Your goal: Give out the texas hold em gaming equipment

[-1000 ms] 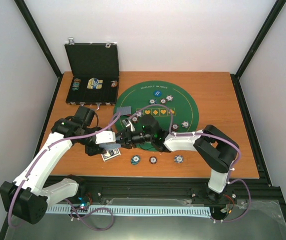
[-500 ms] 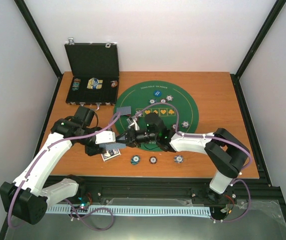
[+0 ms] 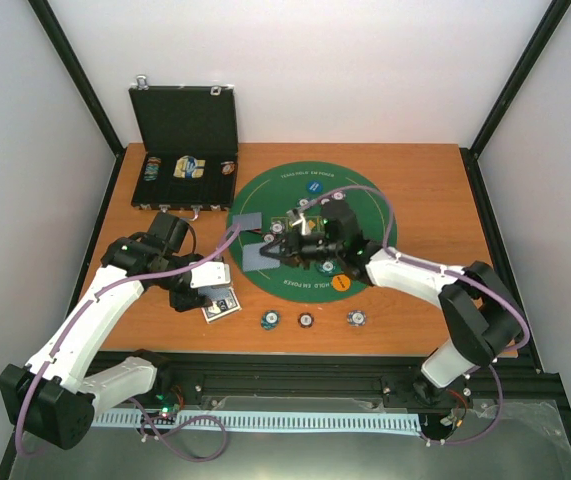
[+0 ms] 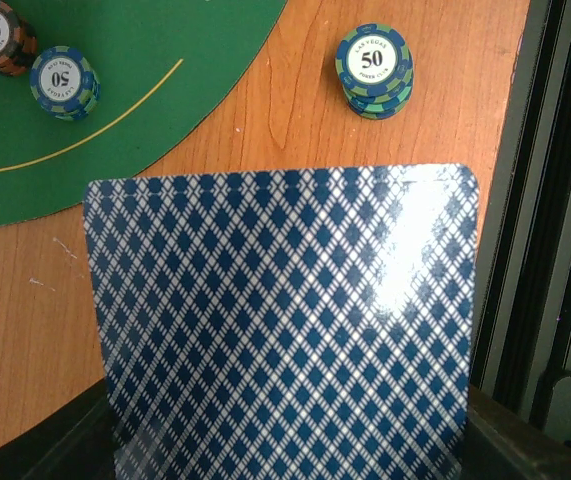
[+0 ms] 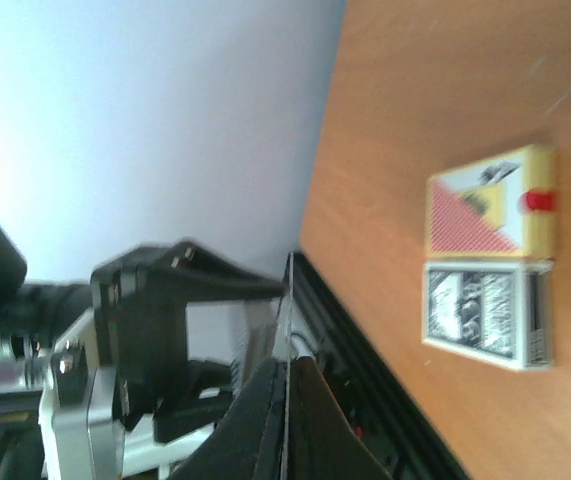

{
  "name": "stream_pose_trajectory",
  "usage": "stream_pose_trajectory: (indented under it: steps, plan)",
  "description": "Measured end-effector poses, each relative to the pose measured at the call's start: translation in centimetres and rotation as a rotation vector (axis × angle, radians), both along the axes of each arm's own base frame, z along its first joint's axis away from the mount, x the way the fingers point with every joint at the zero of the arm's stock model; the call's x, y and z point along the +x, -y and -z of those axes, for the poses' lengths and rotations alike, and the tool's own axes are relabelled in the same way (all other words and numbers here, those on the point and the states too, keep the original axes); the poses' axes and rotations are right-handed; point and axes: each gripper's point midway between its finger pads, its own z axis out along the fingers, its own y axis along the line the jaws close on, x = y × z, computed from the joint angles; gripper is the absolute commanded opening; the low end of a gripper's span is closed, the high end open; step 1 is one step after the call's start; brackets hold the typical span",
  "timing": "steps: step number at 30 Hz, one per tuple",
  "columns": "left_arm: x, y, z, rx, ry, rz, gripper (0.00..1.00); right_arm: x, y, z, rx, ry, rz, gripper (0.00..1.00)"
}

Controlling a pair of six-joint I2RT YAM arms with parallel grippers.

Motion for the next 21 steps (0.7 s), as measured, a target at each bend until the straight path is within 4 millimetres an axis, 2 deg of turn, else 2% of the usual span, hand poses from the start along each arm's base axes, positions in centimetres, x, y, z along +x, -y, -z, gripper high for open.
stream_pose_trajectory:
  steps: [2, 5, 7, 8, 11, 14, 17, 21]
  plan:
    - [0.0, 0.0, 0.0, 0.000, 0.000, 0.000, 0.18, 2.0, 1.6, 0.1, -0.023, 0.005, 0.036, 0.03]
    - [0.0, 0.0, 0.0, 0.000, 0.000, 0.000, 0.18, 6.0, 3.9, -0.3, -0.068, 0.026, 0.094, 0.03]
    - [0.0, 0.0, 0.0, 0.000, 0.000, 0.000, 0.18, 9.4, 5.5, -1.0, -0.093, 0.064, 0.136, 0.03]
    - [0.0, 0.0, 0.0, 0.000, 0.000, 0.000, 0.18, 11.7, 6.5, -1.4, -0.106, 0.090, 0.167, 0.03]
    - [0.0, 0.0, 0.0, -0.001, -0.001, 0.000, 0.18, 16.8, 8.9, -1.1, -0.143, 0.124, 0.219, 0.03]
    - [0.0, 0.0, 0.0, -0.001, -0.001, 0.000, 0.18, 22.5, 10.7, 0.9, -0.200, 0.127, 0.261, 0.03]
    - [0.1, 0.1, -0.2, -0.004, 0.003, -0.001, 0.18, 27.9, 12.0, 4.5, -0.273, 0.111, 0.291, 0.03]
    - [0.3, 0.1, -0.7, -0.008, 0.019, -0.001, 0.18, 31.8, 12.7, 9.3, -0.350, 0.069, 0.298, 0.03]
